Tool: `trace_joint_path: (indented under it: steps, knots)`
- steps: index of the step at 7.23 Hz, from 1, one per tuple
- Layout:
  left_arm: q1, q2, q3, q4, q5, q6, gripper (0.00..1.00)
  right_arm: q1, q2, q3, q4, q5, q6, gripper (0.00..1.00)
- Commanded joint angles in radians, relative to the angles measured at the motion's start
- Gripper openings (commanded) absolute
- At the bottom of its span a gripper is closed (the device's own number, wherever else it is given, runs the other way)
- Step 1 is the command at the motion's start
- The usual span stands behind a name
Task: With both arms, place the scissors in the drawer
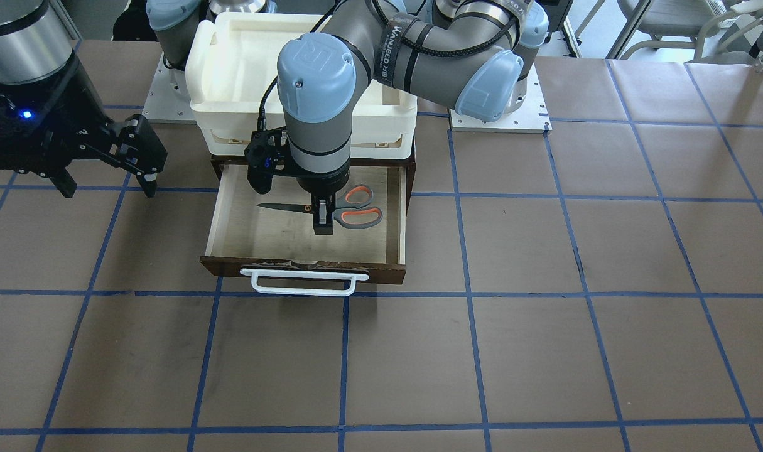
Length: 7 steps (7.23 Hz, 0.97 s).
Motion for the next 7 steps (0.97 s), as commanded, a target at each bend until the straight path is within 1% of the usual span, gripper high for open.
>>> trace_joint_path:
  steps: [1,4,6,7]
  knots:
    - [-0.013,0.0,-0.009,0.002,0.003,0.004,0.08,0.02,-0.002,0.0,0.0,0.0,0.005,1.0]
    - [-0.017,-0.011,-0.011,0.008,-0.002,0.007,0.08,0.046,-0.005,-0.001,0.0,0.003,0.071,1.0]
    - [-0.017,-0.013,-0.011,-0.019,-0.005,0.008,0.08,0.051,-0.017,0.0,0.009,-0.047,0.065,1.0]
    - [-0.017,-0.013,-0.012,-0.03,-0.01,0.01,0.07,0.052,-0.039,0.0,0.044,-0.04,0.075,1.0]
